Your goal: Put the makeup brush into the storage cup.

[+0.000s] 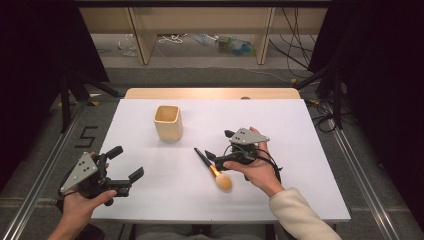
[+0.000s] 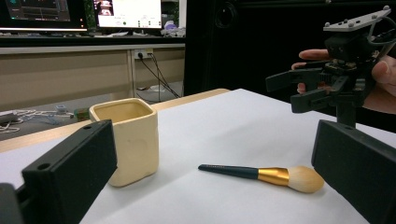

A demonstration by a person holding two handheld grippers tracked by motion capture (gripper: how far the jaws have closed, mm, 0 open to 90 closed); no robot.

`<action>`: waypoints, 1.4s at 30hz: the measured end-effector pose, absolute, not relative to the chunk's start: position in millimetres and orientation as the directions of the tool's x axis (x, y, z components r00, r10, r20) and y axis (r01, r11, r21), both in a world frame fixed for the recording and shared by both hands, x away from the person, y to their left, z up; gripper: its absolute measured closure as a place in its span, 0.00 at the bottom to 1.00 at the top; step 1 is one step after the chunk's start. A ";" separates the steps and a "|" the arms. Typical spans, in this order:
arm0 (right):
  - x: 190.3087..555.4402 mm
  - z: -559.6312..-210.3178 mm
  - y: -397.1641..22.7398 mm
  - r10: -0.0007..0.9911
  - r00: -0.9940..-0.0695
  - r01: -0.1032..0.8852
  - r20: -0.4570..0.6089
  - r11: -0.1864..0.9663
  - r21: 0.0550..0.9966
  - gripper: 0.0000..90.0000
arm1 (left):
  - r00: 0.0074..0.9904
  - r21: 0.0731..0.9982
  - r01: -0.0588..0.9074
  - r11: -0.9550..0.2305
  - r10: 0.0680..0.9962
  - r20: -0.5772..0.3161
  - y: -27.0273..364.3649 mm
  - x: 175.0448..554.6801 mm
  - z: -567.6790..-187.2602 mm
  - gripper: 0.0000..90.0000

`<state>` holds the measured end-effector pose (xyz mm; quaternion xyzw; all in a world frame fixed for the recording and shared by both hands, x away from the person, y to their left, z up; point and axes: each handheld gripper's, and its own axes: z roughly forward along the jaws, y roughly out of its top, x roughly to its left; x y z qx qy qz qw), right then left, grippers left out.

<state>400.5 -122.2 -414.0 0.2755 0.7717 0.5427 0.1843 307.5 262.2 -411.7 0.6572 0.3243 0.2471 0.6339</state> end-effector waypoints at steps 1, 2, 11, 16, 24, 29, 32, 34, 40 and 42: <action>400.6 -413.5 -122.0 0.631 -0.776 0.227 0.007 0.270 0.936 0.07 | 0.667 0.993 0.113 0.015 0.740 -0.087 262.2 307.5 -411.7 0.00; 401.5 -414.2 -119.7 0.625 -0.780 0.232 0.014 0.268 0.935 0.07 | 0.667 0.993 0.113 0.015 0.740 -0.087 262.2 307.5 -411.7 0.00; 408.5 -416.9 -107.9 0.648 -0.761 0.310 -0.005 0.371 0.876 0.10 | 0.667 0.993 0.116 0.013 0.740 -0.088 262.7 307.5 -412.0 0.00; 411.0 -416.9 -104.4 0.657 -0.754 0.351 -0.011 0.416 0.839 0.12 | 0.669 0.993 0.116 0.009 0.739 -0.084 262.7 307.8 -412.2 0.00; 418.3 -423.9 -95.8 0.699 -0.715 0.547 0.005 0.555 0.627 0.17 | 0.672 0.993 0.118 0.003 0.736 -0.082 262.5 307.9 -412.6 0.00; 421.2 -430.1 -89.0 0.704 -0.710 0.629 0.035 0.611 0.481 0.19 | 0.670 0.993 0.120 0.005 0.737 -0.085 262.4 308.1 -412.9 0.00; 423.0 -432.3 -85.5 0.703 -0.710 0.650 0.037 0.634 0.418 0.22 | 0.671 0.993 0.119 0.002 0.737 -0.083 262.7 308.2 -413.0 0.00; 424.5 -434.0 -81.7 0.697 -0.716 0.657 0.046 0.649 0.384 0.23 | 0.672 0.993 0.120 0.003 0.736 -0.083 262.7 308.4 -413.2 0.00; 428.4 -440.8 -72.9 0.709 -0.705 0.682 0.038 0.661 0.313 0.31 | 0.673 0.993 0.122 0.003 0.735 -0.085 262.8 308.3 -413.4 0.00; 429.8 -444.8 -70.5 0.704 -0.710 0.685 0.036 0.677 0.269 0.31 | 0.673 0.993 0.122 0.003 0.735 -0.085 262.8 308.4 -413.5 0.00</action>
